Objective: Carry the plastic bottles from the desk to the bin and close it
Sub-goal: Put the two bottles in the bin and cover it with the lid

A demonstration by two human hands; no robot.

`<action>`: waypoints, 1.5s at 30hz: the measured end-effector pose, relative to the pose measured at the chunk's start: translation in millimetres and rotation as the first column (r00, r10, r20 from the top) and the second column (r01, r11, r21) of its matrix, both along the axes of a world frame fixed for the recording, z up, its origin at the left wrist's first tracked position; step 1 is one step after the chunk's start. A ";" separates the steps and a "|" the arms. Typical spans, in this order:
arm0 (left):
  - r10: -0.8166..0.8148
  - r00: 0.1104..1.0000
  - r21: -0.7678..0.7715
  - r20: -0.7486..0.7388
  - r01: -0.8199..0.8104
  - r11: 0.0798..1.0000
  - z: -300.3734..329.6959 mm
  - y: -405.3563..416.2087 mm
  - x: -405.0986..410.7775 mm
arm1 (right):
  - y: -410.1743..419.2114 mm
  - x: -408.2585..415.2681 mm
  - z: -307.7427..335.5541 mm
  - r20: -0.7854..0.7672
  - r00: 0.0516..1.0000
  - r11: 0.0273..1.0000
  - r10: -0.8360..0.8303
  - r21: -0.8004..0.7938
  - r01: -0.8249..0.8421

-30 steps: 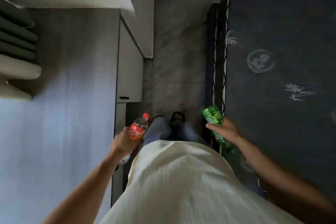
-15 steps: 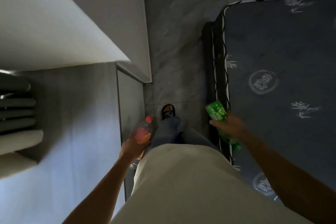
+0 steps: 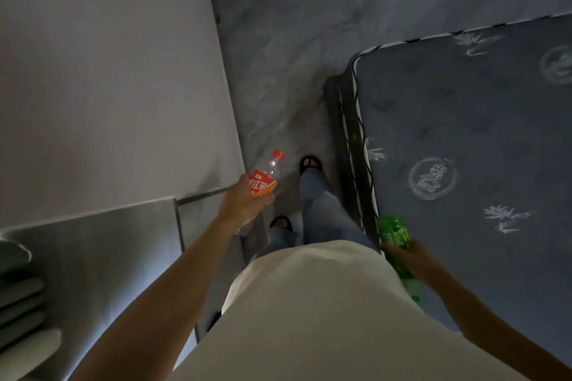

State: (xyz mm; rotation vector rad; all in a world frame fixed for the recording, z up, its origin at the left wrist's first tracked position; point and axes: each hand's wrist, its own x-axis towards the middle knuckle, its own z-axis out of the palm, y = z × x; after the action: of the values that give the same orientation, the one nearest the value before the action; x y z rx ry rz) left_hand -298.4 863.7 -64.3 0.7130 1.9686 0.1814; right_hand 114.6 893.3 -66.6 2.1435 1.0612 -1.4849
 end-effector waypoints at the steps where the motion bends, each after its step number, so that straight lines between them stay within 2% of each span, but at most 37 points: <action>1: 0.002 1.000 -0.006 -0.022 -0.003 1.000 0.7 11.3 -1.5 | 18.7 -2.4 -0.7 0.009 1.000 1.000 0.023 -0.003 -0.023; 5: 0.033 0.997 -0.049 -0.072 -0.036 0.998 2.8 38.3 -10.8 | 104.5 -26.7 -2.1 0.041 0.987 0.988 0.152 0.015 -0.153; 9: 0.085 0.992 -0.156 -0.097 -0.100 0.983 1.1 45.4 -27.5 | 199.5 -69.5 0.8 0.030 0.955 0.952 0.296 0.077 -0.297; 14: 0.204 0.975 -0.242 -0.090 -0.220 0.945 0.5 51.6 -52.9 | 302.2 -137.7 4.3 -0.073 0.952 0.946 0.299 0.155 -0.285; 17: 0.205 0.973 -0.279 -0.103 -0.226 0.933 -2.6 69.3 -72.4 | 351.5 -177.2 1.5 -0.099 0.945 0.934 0.313 0.209 -0.288; 22: 0.213 0.974 -0.290 -0.076 -0.226 0.930 -12.2 135.9 -119.8 | 412.2 -226.7 -2.3 -0.105 0.938 0.931 0.331 0.197 -0.307; 27: 0.154 0.987 -0.239 -0.039 -0.159 0.958 -9.5 252.4 -163.8 | 440.3 -244.6 -1.5 -0.104 0.959 0.960 0.263 0.128 -0.249; 31: 0.059 0.998 -0.128 -0.025 -0.062 0.990 -3.8 352.5 -188.0 | 449.7 -236.3 1.4 -0.038 0.976 0.975 0.213 0.077 -0.209; 36: -0.075 0.997 -0.020 0.017 0.076 0.997 2.4 475.3 -197.7 | 462.0 -220.1 0.1 -0.022 0.999 0.999 -0.034 0.014 0.034; 38: -0.138 0.990 0.007 0.019 0.138 0.990 0.5 522.3 -196.1 | 471.2 -211.6 -3.7 -0.014 0.997 0.997 -0.082 0.001 0.082; 45: -0.306 0.952 -0.043 -0.010 0.305 0.951 0.0 639.3 -193.0 | 542.5 -188.9 -7.7 -0.017 0.969 0.969 -0.248 -0.023 0.247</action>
State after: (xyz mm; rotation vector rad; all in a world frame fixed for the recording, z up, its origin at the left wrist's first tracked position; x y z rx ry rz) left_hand -491.4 1503.0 -64.3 0.9832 1.8439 -0.0533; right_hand -74.3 1435.8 -74.3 2.3194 0.8024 -1.6194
